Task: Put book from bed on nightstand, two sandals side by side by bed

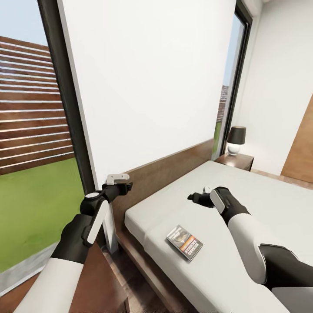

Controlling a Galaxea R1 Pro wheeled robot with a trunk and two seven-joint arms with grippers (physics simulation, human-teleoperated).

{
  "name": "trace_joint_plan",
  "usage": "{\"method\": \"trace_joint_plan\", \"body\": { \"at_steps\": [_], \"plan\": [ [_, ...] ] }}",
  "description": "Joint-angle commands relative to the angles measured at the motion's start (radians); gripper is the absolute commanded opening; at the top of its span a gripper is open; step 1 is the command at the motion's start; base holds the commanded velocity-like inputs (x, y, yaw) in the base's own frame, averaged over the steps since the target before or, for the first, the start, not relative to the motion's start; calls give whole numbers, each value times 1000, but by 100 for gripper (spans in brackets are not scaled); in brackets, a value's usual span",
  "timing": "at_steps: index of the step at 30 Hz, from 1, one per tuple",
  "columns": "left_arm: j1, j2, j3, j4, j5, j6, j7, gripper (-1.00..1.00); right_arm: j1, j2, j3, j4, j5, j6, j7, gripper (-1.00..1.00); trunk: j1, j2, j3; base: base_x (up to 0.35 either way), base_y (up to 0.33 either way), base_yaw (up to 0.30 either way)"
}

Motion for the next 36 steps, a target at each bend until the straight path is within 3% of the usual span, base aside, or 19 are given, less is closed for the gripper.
{"method": "trace_joint_plan", "body": {
  "at_steps": [1,5,8,23,32,36],
  "plan": [
    [-1,0,-1,-1,11,4,8,100,0,0,-4,2,-35,-21,-1,100,0,-1,-3,0,0,0],
    [-1,0,0,-2,11,4,8,100,-1,-2,-6,70,-167,-122,-4,100,0,-1,-9,0,0,0],
    [-1,0,0,-2,11,4,8,100,-1,-4,-6,88,-200,-140,-6,100,0,-1,-14,0,0,0],
    [-1,1,0,-3,11,4,8,100,-2,-13,-7,98,-218,-193,-11,100,0,-1,-38,0,0,0],
    [0,1,0,-4,11,4,8,100,-2,-54,-8,99,-219,-201,-11,100,0,-1,-53,0,0,0],
    [0,2,0,-4,11,4,8,100,-2,-61,-8,99,-220,-201,-11,100,0,-1,-59,0,0,0]
  ]
}}
